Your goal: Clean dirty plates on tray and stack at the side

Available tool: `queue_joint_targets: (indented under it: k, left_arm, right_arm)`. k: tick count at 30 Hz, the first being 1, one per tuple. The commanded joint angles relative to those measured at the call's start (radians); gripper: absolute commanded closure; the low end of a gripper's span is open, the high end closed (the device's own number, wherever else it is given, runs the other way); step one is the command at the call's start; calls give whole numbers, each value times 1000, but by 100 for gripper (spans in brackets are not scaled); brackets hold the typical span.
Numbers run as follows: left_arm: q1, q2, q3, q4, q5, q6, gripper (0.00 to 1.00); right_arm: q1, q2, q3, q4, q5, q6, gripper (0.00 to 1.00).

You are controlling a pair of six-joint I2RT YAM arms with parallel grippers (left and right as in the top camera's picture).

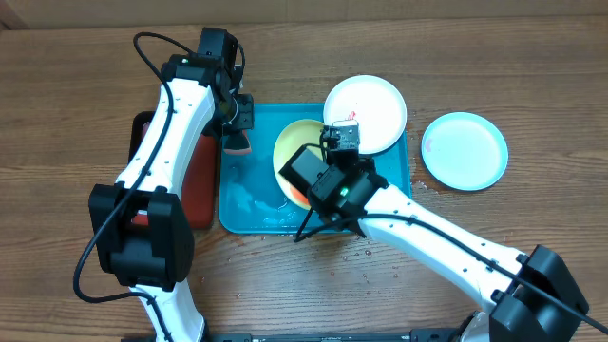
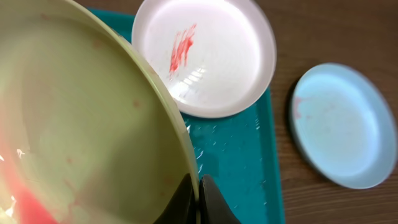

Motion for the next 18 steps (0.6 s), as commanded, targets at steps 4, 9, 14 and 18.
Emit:
queue_joint_targets:
  k: [4, 9, 14, 18]
  left_arm:
    - [-7, -5, 17, 2, 18, -18, 96]
    - [-7, -5, 17, 5, 18, -18, 96]
    - [-7, -5, 17, 6, 18, -18, 96]
    - [-7, -5, 17, 6, 18, -18, 96]
  right_arm:
    - [74, -39, 30, 3, 393, 1, 96]
    - [150, -39, 30, 3, 734, 1, 96]
    - [205, -39, 30, 14, 855, -33, 96]
    - [238, -38, 29, 15, 855, -33, 96]
